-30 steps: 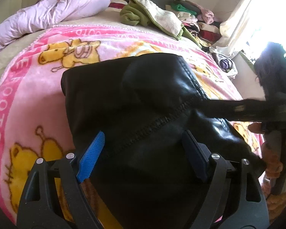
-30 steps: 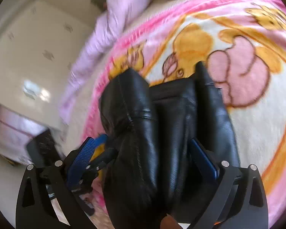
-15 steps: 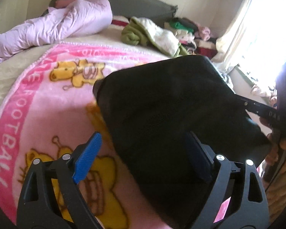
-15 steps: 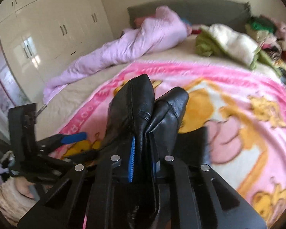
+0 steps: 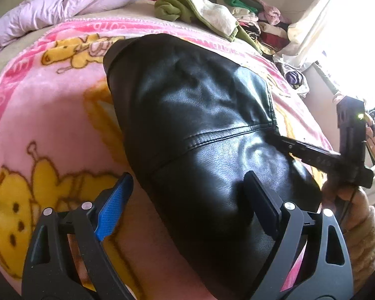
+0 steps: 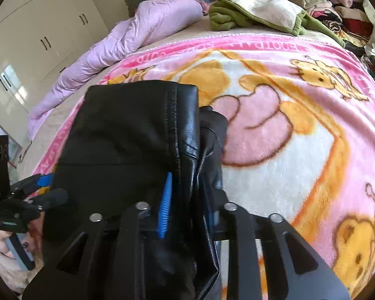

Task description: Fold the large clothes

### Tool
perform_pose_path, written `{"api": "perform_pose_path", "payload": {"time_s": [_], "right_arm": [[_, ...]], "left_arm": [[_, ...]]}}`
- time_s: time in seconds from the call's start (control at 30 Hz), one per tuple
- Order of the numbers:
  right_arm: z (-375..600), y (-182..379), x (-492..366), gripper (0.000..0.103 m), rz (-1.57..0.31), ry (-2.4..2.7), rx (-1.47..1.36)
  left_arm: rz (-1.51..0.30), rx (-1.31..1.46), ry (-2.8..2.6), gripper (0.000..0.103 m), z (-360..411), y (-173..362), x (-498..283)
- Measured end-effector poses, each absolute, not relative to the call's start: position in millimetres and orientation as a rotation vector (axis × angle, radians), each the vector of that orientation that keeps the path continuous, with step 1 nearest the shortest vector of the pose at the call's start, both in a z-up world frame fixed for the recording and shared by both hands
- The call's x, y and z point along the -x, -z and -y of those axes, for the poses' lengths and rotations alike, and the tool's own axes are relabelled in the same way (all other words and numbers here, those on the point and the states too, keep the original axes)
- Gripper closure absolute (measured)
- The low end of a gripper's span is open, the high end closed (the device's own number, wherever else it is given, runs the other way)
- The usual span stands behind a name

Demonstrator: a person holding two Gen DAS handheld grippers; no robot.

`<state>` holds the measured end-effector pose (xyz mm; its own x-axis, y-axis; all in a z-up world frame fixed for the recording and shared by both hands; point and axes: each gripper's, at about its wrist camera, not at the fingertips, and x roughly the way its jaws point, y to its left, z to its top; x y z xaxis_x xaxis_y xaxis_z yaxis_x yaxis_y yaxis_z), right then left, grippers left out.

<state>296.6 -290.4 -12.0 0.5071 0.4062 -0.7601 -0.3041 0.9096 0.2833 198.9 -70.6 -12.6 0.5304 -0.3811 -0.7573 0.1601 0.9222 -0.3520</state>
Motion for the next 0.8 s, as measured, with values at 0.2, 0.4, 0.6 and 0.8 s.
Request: {"api": "perform_pose_path", "payload": {"time_s": [0.2, 0.4, 0.6, 0.8], "right_arm": [[303, 26, -301, 0.051, -0.988, -0.399, -0.215], [319, -8, -275, 0.028, -0.957, -0.419, -0.273], [322, -23, -246, 0.028, -0.983, -0.508, -0.324], [322, -9, -226, 0.07, -1.036, -0.484, -0.318]], "left_arm": [[-0.948, 0.227, 0.326, 0.018, 72, 6, -195], [-0.946, 0.221, 0.326, 0.018, 72, 5, -194], [-0.945, 0.219, 0.324, 0.018, 72, 4, -194], [-0.948, 0.211, 0.324, 0.015, 72, 5, -192]]}}
